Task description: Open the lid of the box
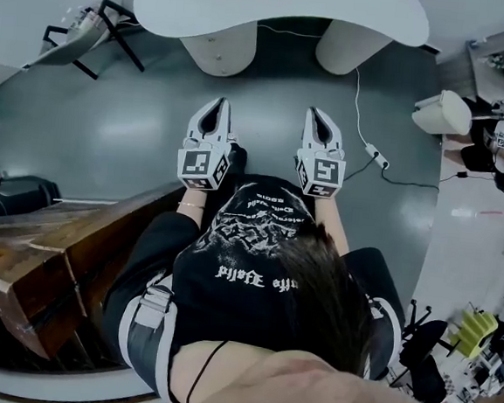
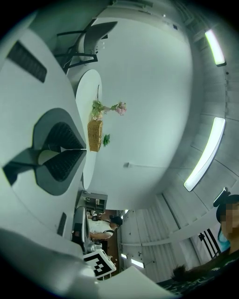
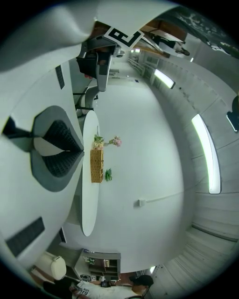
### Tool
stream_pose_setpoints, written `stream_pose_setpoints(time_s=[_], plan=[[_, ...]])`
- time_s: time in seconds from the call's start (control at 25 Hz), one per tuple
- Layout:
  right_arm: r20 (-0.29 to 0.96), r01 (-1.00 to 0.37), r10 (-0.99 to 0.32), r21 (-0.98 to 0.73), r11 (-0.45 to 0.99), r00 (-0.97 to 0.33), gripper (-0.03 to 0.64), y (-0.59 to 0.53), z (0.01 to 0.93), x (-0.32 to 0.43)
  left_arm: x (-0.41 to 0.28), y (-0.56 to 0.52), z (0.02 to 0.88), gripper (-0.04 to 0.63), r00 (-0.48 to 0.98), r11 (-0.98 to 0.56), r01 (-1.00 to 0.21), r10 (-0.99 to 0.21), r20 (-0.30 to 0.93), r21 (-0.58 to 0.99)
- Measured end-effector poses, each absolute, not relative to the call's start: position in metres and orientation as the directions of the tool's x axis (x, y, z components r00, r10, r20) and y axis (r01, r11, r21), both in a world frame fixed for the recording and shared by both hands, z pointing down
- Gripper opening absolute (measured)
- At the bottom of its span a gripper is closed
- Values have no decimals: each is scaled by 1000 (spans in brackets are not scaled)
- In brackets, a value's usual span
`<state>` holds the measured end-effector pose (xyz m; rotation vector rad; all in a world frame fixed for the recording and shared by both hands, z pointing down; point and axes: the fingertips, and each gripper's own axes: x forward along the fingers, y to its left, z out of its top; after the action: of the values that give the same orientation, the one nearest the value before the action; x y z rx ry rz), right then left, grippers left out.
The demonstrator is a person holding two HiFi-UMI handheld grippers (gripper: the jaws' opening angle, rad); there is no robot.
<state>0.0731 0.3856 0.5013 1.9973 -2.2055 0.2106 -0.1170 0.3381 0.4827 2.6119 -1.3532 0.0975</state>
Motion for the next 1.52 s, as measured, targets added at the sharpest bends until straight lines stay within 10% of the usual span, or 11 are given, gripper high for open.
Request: stream_pose_setpoints(time_s=[1.52], plan=[[204,-997,-977,18,73,-67,26,105,487,24,-163,68,482,25,638,-622,-770,-750,171,145]])
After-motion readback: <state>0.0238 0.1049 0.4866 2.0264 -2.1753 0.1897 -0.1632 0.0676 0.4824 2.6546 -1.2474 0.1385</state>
